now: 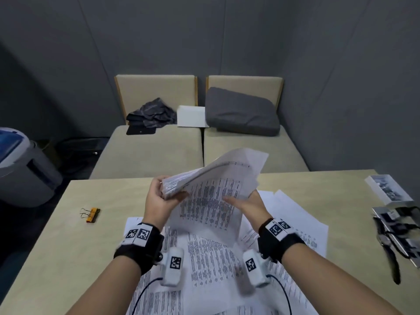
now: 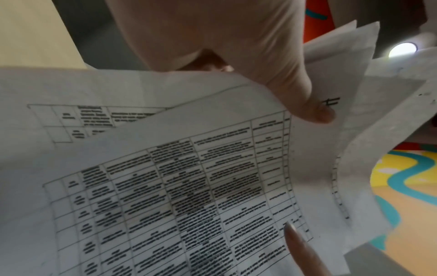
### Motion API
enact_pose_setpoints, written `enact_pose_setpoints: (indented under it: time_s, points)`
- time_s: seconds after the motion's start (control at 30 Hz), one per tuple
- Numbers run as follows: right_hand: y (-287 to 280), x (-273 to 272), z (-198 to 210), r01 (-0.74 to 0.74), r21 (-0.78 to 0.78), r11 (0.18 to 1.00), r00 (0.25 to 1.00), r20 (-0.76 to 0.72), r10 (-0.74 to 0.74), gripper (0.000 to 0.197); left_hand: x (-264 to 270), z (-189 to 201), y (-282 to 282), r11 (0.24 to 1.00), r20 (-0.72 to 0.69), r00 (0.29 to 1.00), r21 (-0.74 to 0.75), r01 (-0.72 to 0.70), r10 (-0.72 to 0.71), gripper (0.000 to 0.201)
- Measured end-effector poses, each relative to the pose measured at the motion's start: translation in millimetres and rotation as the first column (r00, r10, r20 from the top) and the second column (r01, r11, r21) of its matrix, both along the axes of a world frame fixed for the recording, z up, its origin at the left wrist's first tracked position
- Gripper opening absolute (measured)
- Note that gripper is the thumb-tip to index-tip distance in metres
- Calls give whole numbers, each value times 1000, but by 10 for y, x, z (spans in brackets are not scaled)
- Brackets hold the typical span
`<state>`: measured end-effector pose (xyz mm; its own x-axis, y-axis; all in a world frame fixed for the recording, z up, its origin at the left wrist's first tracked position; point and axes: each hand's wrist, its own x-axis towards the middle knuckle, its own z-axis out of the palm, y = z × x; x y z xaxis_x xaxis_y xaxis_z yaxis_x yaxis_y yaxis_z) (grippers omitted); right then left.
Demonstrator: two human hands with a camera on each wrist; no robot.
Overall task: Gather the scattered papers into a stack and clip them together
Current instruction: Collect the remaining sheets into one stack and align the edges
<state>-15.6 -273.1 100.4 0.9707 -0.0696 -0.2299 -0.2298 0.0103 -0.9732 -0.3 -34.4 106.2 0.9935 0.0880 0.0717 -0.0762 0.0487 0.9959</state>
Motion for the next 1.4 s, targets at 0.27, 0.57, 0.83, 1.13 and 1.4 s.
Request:
enact_pose_setpoints:
  time_s: [0.27, 0.57, 0.83, 1.13, 1.4]
  points:
    - [99, 88, 151, 85, 65, 994, 990, 106, -91, 43, 77, 228, -59, 989, 80, 992, -119, -88, 98, 65]
    - [88, 142, 443, -97, -39, 995, 959, 263, 104, 61, 111, 330, 90, 997, 78, 996, -70, -42, 47, 75]
    - [73, 230, 409, -14, 33, 999, 971, 241, 6, 70, 83, 366, 59, 992, 177, 984, 116, -40, 19, 80]
    - [139, 233, 309, 47, 33, 998, 974, 218, -53, 38, 253, 498, -172, 985, 204, 966, 39, -167, 156, 33]
    - [192, 244, 85, 48, -22, 999, 998, 44, -47, 33, 246, 149, 158, 988, -46, 997, 139, 70, -64, 99]
